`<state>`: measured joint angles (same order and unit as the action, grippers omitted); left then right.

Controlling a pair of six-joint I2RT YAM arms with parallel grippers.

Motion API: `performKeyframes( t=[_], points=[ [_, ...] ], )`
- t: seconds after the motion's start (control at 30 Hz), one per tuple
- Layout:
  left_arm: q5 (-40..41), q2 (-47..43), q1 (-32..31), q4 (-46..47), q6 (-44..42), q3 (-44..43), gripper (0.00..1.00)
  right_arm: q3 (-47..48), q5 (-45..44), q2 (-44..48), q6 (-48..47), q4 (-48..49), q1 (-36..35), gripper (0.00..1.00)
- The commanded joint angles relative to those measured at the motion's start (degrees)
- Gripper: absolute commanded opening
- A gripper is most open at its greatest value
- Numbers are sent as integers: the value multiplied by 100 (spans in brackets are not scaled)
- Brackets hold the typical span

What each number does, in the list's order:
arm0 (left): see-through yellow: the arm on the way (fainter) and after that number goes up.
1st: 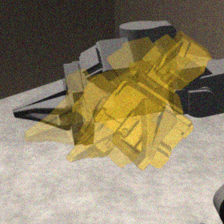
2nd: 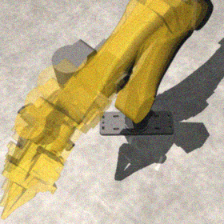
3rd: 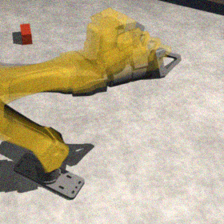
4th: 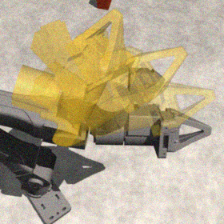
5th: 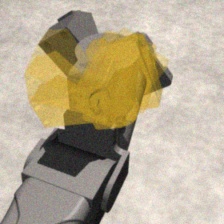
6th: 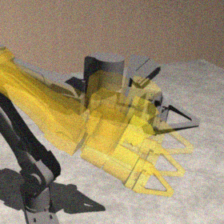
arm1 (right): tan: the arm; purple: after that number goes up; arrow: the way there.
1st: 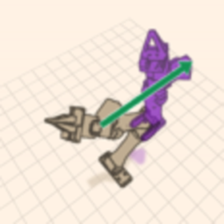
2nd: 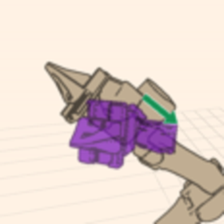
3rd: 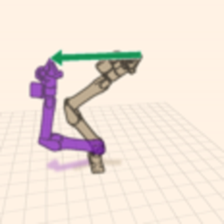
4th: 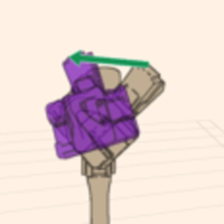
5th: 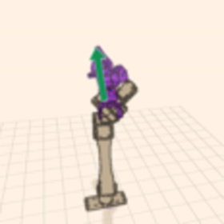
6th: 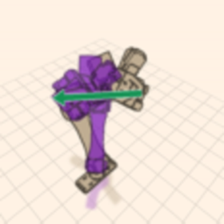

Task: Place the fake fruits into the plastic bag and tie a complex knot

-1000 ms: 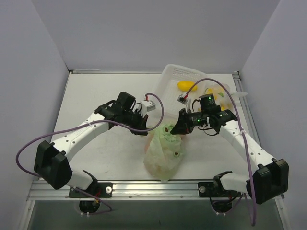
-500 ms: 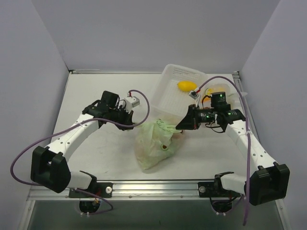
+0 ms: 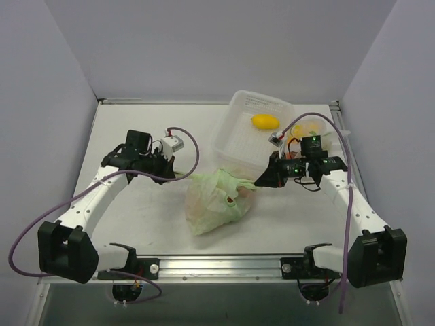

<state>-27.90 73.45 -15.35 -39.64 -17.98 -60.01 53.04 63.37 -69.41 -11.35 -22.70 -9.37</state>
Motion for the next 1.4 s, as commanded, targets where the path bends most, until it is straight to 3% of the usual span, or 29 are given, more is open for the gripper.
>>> performKeyframes(
  t=[0.0,0.13,0.33,0.4,0.43,0.47,0.57,0.63,0.83,0.97,1.17,1.37],
  points=[
    [1244,-24,481,-290,-662,349,0,-232,-773,-169,-963,-648,348,0],
    [744,73,446,-106,-883,639,0,-294,-879,-310,-1141,-648,234,0],
    [-864,-23,200,-229,-1322,578,1,-127,-1037,-196,-1386,-945,-512,0],
    [-945,-164,-81,-229,-1410,552,9,-13,-1178,-222,-1457,-1087,-768,11],
    [-1050,-251,-169,-229,-1419,552,20,5,-1204,-231,-1440,-1114,-803,19],
    [-1086,-287,-239,-229,-1419,543,24,22,-1248,-249,-1414,-1105,-838,20],
    [-998,-384,-538,-229,-1358,517,35,145,-1591,-389,-1213,-1105,-979,15],
    [-902,-419,-662,-202,-1226,516,35,224,-1819,-494,-1132,-1105,-1049,7],
    [-717,-551,-618,-123,-857,552,35,198,-2961,-504,-1062,-930,-1515,0],
    [-532,-691,-346,-36,-436,534,50,119,-3489,-434,-860,-675,-1700,0],
    [504,-955,-398,297,-347,762,49,102,-3613,-381,-605,-560,-1814,0],
    [241,-1201,-433,684,-768,1131,51,146,-3595,-398,-561,-569,-1823,0]
  ],
)
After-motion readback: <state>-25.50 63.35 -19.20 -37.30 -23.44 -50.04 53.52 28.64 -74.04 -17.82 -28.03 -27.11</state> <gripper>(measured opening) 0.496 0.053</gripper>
